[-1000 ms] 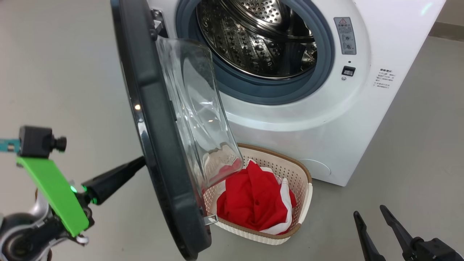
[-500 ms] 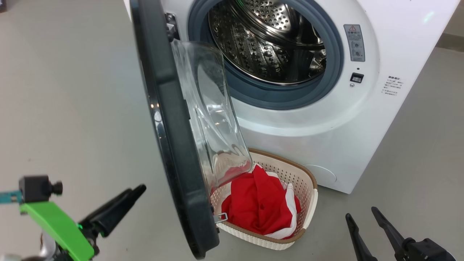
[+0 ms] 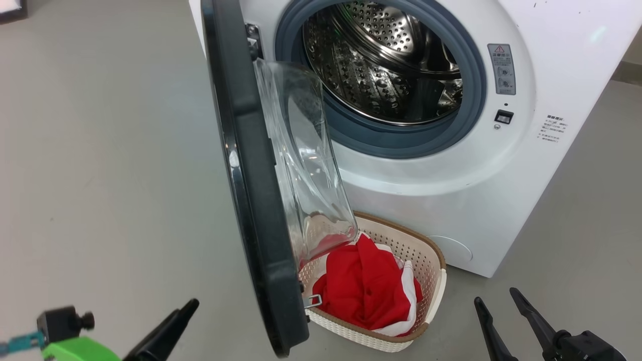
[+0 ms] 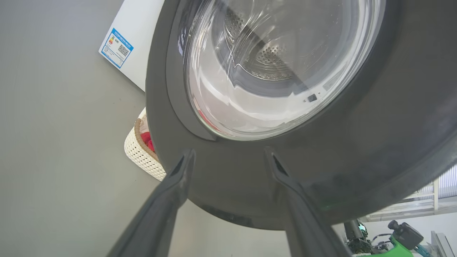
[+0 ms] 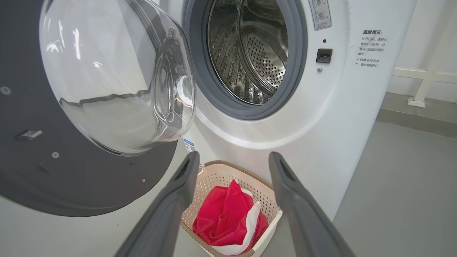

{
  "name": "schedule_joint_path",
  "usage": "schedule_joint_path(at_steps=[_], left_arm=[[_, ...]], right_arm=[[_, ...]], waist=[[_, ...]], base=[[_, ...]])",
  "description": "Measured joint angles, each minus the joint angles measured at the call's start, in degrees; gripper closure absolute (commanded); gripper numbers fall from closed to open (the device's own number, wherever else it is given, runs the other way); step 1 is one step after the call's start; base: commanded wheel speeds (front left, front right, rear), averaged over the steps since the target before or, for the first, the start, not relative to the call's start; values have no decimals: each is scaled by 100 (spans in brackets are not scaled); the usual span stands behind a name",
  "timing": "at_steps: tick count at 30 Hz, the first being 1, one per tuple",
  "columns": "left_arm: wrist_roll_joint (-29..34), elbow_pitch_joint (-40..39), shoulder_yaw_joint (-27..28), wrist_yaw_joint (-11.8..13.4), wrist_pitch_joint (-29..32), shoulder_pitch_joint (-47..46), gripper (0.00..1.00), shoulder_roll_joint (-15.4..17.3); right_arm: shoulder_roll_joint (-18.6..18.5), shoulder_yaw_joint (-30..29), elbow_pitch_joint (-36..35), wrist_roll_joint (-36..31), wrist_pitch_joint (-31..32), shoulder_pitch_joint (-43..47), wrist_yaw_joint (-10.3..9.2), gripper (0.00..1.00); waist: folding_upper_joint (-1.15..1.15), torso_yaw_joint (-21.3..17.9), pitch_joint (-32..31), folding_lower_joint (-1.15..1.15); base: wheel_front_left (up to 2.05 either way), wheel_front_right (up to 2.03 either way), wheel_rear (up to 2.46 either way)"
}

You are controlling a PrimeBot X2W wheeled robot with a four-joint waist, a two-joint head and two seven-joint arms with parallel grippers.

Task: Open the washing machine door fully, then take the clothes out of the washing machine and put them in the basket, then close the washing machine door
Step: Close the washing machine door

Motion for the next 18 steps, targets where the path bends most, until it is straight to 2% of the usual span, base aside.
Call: schedule_joint_path(at_steps=[10, 18], left_arm=[[-133, 453, -275, 0, -746, 177, 0, -297], [-64, 849, -387, 0, -1629, 244, 0, -348]], right_arm=[[-8, 9, 1, 0, 0, -24, 0, 0], [-9, 9, 10, 0, 0, -53, 0, 0]], waist=[[0, 32, 42, 0], [0, 19, 55, 0]], base=[[0, 0, 0], [0, 0, 0]])
